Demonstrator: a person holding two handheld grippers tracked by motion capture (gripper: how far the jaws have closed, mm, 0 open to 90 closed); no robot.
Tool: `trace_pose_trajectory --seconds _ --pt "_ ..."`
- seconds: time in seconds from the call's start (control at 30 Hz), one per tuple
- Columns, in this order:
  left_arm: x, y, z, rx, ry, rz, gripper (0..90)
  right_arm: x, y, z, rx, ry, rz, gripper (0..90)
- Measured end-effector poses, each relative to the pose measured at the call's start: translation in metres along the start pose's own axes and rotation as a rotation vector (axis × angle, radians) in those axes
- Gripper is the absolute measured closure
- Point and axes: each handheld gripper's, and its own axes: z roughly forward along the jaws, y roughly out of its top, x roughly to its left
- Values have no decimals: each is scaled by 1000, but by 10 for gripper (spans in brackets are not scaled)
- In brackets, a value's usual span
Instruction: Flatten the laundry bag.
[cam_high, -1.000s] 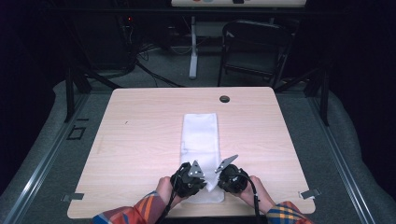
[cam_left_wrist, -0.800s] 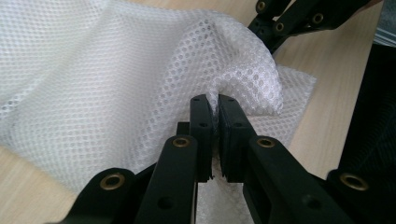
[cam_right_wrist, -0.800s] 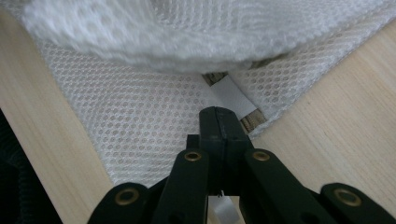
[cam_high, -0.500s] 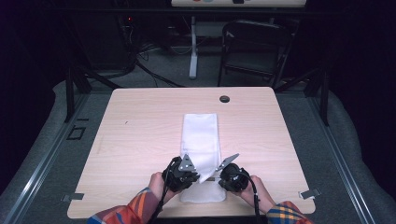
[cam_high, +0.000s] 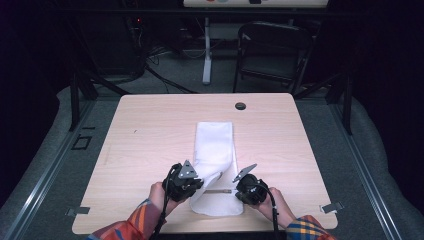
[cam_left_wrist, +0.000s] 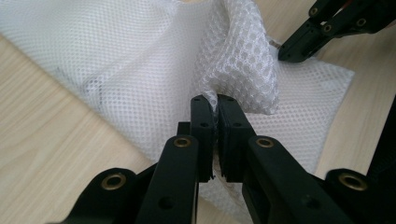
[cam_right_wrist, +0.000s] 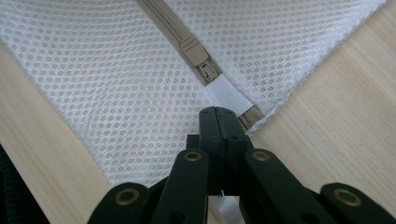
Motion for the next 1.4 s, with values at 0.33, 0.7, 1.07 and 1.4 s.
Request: trace_pose_trajectory --seconds 0.33,0.7,1.07,1.4 --pt "10 -8 -11 -6 38 -36 861 -2 0 0 6 2 16 900" --pt "16 -19 -22 24 90 -46 863 -4 0 -1 15 -1 30 900" --pt "19 -25 -24 75 95 -43 863 -7 -2 -2 27 -23 67 900" --pt "15 -23 -21 87 73 -27 864 -11 0 -7 -2 -4 39 900"
